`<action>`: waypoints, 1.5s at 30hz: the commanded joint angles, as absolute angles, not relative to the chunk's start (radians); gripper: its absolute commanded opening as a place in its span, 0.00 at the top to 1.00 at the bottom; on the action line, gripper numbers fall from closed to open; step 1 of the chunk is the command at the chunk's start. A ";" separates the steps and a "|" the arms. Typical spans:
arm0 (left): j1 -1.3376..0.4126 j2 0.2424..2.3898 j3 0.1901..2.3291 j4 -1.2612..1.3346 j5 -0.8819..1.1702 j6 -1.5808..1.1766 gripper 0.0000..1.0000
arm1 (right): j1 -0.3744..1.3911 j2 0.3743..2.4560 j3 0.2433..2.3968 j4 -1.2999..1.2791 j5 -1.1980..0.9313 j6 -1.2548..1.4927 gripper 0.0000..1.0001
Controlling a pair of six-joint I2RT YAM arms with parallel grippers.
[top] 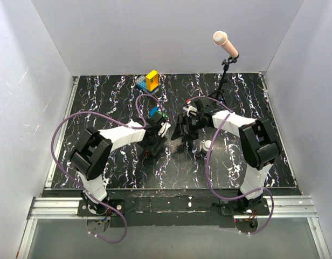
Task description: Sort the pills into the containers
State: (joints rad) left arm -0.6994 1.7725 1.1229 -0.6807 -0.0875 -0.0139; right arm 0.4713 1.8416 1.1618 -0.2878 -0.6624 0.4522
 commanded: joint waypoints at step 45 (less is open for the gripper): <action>-0.811 1.335 1.097 -0.643 0.014 -0.439 0.90 | 0.598 1.588 1.011 0.124 -0.787 0.923 0.38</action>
